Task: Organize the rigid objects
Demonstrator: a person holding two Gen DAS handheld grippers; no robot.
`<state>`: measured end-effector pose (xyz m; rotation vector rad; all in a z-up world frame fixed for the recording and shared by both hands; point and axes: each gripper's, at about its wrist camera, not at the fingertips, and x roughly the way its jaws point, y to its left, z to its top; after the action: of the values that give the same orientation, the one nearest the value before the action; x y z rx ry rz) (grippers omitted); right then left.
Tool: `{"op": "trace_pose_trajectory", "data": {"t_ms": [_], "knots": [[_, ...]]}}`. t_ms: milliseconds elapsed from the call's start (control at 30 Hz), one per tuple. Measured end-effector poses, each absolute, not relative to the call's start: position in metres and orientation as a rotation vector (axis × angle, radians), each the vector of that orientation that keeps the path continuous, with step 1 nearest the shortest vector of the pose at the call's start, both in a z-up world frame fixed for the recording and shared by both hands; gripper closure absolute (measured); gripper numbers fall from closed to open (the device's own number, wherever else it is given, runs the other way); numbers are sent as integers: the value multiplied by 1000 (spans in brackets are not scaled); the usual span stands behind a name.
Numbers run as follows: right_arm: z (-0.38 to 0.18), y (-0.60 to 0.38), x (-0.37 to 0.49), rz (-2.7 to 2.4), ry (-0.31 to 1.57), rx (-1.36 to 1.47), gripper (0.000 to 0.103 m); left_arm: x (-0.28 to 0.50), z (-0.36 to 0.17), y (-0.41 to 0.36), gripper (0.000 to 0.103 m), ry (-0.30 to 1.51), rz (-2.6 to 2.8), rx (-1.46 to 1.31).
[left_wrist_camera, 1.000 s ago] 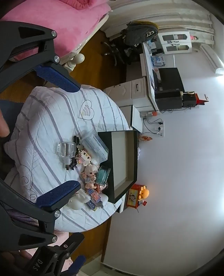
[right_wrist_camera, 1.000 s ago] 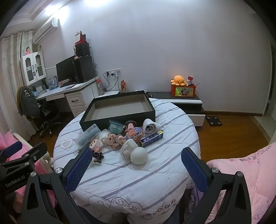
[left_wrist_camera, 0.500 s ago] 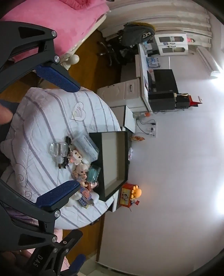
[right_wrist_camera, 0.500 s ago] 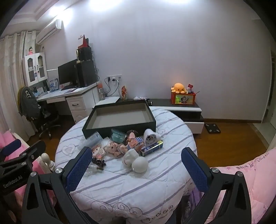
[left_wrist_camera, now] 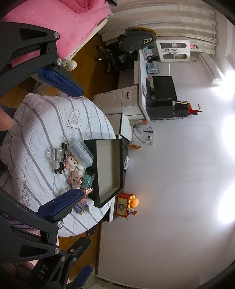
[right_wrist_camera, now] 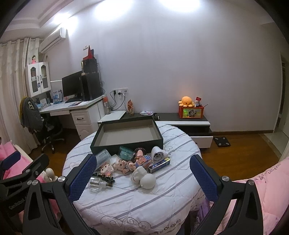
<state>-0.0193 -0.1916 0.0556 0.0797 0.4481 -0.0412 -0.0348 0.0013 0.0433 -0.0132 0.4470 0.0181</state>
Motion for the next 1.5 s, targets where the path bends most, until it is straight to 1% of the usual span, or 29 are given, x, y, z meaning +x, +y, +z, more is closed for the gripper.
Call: {"op": "trace_pose_trajectory", "data": {"t_ms": [667, 1500], "knots": [[97, -200, -58, -115, 308, 76, 0, -70, 75, -12, 0, 317, 11, -1], [104, -192, -59, -105, 298, 52, 0, -83, 83, -4, 0, 290, 3, -11]]}}
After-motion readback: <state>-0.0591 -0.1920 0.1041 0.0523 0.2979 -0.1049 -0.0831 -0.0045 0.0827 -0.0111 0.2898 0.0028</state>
